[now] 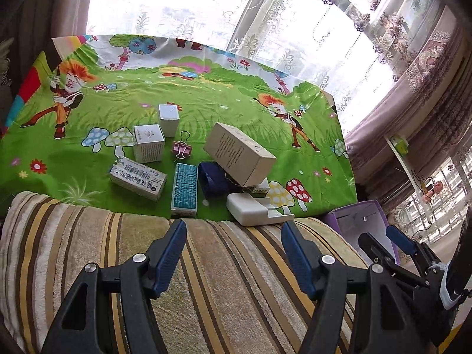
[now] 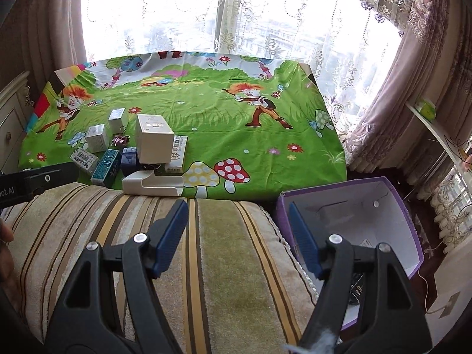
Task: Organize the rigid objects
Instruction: 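Move both tools back over the remaining boxes on the bed, then grasp the barcode-label white box with left tool while right tool grasps tall cream box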
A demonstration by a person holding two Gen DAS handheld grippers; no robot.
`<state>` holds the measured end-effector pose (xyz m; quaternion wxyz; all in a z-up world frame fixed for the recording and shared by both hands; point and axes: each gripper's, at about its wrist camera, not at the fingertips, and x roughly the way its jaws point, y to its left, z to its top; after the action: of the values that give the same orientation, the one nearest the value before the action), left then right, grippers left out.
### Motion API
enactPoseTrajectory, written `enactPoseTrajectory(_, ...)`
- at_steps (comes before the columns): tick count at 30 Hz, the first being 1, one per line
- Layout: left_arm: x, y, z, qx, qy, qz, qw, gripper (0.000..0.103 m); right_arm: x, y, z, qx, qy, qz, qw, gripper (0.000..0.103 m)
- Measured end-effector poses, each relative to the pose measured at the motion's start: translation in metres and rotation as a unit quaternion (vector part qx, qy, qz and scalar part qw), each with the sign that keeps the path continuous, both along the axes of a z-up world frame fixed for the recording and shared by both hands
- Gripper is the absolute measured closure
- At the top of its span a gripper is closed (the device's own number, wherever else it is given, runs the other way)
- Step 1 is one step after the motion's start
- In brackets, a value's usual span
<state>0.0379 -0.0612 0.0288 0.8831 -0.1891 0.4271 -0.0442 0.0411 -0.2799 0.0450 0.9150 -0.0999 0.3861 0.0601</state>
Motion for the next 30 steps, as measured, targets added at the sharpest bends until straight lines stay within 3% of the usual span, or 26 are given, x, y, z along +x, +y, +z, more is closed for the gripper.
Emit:
enactPoseTrajectory(10,-0.007,0.034,-0.01,-0.018,0.014,0.03,0.9993,0.036,0.025,0.017,-0.015,0.025,0.062,0.046,0.997,0.028)
enactPoseTrajectory(21,-0.006,0.066,-0.022,-0.029,0.043,0.056,0.9971,0.034,0.047,0.043,-0.027,0.034,0.098,0.098,0.99,0.025)
enactPoseTrajectory(30,0.025,0.065,-0.032,0.038,0.087,0.008,0.9955,0.024,0.07,0.054,-0.027,0.041,0.107,0.123,0.986,0.017)
